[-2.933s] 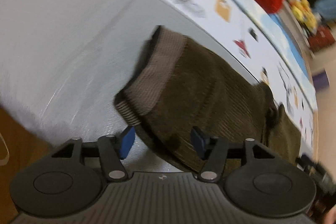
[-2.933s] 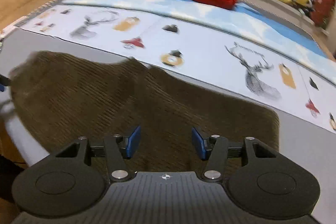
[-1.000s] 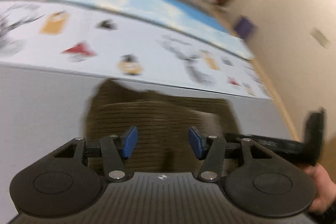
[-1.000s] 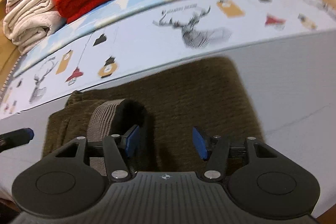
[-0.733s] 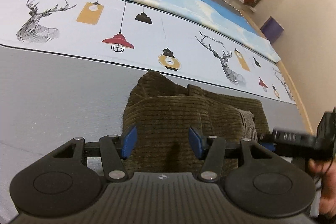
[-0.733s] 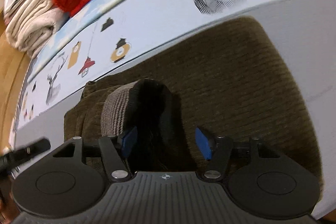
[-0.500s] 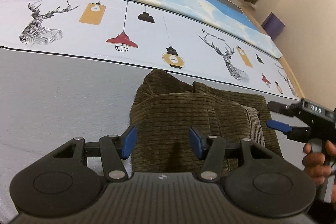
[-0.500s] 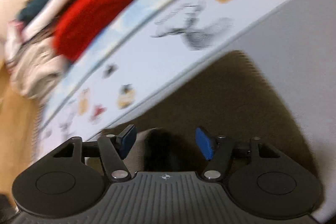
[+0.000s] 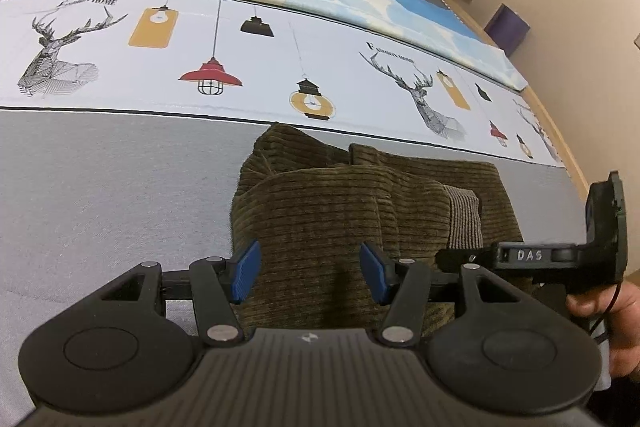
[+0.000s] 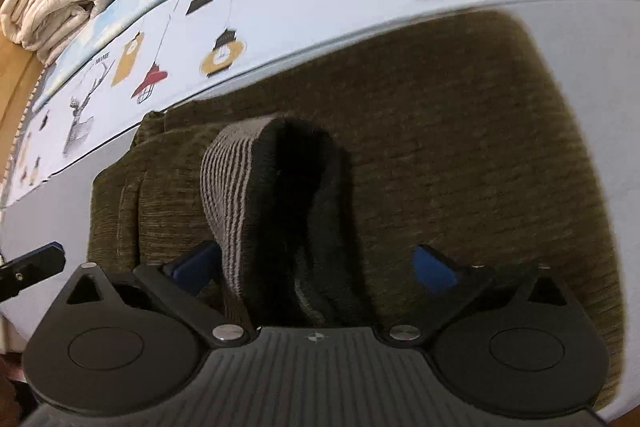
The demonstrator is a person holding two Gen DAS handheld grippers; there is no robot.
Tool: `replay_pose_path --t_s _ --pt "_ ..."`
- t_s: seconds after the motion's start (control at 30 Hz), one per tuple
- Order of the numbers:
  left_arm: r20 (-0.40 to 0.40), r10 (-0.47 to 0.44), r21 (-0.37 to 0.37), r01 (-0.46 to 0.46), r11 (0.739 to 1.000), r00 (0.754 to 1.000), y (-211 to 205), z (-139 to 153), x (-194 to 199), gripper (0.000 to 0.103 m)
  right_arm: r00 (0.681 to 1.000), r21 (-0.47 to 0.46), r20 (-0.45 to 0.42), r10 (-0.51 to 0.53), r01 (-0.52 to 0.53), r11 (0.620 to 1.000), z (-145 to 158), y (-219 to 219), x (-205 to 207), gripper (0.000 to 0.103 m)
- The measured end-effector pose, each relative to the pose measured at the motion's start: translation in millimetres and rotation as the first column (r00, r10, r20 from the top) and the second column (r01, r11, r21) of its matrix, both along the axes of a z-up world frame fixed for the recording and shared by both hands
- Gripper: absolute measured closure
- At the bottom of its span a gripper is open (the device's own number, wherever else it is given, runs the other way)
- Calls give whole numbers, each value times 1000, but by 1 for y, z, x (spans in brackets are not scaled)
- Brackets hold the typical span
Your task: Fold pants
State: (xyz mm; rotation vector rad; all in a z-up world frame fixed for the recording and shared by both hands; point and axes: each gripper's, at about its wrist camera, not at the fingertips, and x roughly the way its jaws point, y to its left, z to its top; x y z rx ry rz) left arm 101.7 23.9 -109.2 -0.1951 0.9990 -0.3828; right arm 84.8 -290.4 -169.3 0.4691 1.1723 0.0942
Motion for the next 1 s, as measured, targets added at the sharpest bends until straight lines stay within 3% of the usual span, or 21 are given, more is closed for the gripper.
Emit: replay_pose_path --t_s 0.07,0.1,0.23,0.3,0.4,0.5,0.6,0.7,0.73,0.8,0.87,0.93,1.0 --pt "0 13 0 -13 1000 1000 1 1 0 43 999 -7 38 30 -30 1000 2 5 1 19" --pt "0 21 0 -21 1000 1000 1 1 0 43 997 32 63 47 -49 998 6 6 1 51" --pt "7 41 4 -41 999 999 0 2 0 43 979 -4 184 84 -84 996 30 12 -15 72" --pt "21 53 5 -53 999 998 0 5 0 43 956 6 275 106 -112 994 50 10 -24 73" --pt "48 89 -16 -88 996 995 3 10 -1 43 891 40 441 110 -142 989 86 -4 -43 74" --pt "75 112 -38 -109 993 991 5 16 -1 43 856 96 518 8 -67 993 110 -43 -61 75" --pt "94 96 -39 -93 995 991 -1 20 -1 43 895 78 430 -116 91 993 103 -92 -69 75" --pt "99 36 -15 -35 999 994 -16 20 -1 43 954 -40 242 -176 191 981 69 -112 -62 71" --pt "100 18 -3 -17 1000 995 -22 19 -2 43 958 -88 184 -218 237 967 58 -119 -60 71" --pt "97 -10 10 9 1000 995 -31 17 -3 43 937 -116 200 -286 313 943 58 -130 -67 71" --pt "90 -38 5 38 999 995 -38 14 -5 43 923 -96 252 -290 322 942 70 -138 -77 71" --pt "86 -94 4 94 996 992 -48 12 -7 43 928 -76 284 -241 272 959 74 -133 -80 67" --pt "74 -175 9 174 985 982 -60 8 -11 44 952 -78 272 -139 166 983 68 -120 -76 59"
